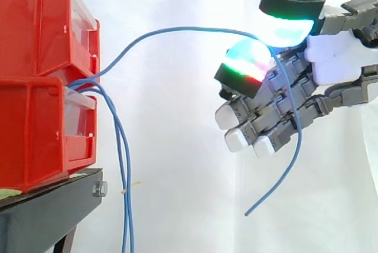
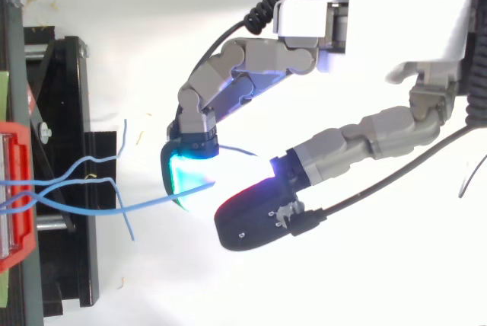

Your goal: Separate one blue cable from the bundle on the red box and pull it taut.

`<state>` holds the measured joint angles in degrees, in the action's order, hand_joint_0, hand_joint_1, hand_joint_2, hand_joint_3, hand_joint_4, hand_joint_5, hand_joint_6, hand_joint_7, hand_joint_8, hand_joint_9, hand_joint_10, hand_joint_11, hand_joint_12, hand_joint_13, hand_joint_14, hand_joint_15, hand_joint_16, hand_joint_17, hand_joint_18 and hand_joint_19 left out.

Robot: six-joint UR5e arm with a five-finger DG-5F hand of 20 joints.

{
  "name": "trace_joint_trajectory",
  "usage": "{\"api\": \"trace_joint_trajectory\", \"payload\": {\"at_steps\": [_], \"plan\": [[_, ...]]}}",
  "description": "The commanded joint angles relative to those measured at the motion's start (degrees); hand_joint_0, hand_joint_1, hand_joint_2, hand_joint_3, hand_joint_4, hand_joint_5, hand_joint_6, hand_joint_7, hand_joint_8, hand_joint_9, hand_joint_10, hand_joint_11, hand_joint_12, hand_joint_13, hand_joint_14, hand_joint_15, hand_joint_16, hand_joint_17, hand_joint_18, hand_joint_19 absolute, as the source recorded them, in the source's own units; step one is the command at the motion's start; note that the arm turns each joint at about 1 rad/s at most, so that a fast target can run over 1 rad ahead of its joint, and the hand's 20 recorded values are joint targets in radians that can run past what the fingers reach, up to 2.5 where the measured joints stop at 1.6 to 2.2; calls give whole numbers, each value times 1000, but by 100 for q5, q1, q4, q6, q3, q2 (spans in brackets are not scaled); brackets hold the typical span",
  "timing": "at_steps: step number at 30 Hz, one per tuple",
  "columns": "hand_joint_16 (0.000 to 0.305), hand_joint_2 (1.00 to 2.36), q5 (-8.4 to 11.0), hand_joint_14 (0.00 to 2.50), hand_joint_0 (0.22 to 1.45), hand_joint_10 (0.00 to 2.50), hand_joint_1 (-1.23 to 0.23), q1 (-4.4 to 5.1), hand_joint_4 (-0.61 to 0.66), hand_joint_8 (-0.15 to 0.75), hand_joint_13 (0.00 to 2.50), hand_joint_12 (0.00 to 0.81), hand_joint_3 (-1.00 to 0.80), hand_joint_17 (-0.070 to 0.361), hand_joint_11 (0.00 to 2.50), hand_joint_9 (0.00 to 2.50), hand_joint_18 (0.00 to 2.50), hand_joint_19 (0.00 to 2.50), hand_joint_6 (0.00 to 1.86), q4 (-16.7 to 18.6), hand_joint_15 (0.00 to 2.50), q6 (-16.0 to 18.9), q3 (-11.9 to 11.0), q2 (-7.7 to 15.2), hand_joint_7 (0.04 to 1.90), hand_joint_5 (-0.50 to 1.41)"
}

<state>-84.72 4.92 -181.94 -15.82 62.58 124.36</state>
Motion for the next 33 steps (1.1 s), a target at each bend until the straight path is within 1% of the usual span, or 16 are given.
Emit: {"api": "trace_joint_trajectory", "payload": {"at_steps": [1,7,19,26,33], "plan": [[69,1007,-1,7,594,0,-692,0,23,272,586,451,-229,154,31,646,489,271,867,0,227,0,0,0,834,-19],[69,1034,8,8,587,1,-689,0,25,282,601,453,-236,155,34,665,506,277,866,0,239,0,0,0,835,-18],[69,1029,8,9,591,3,-690,0,27,289,640,458,-241,155,88,716,513,290,867,0,273,0,0,0,836,-18],[67,1009,8,13,599,6,-693,0,28,283,778,446,-243,151,166,823,543,323,870,0,389,0,0,0,821,-19],[66,1015,8,15,600,8,-692,0,24,280,790,444,-253,149,198,836,543,330,872,0,406,0,0,0,802,-20]]}}
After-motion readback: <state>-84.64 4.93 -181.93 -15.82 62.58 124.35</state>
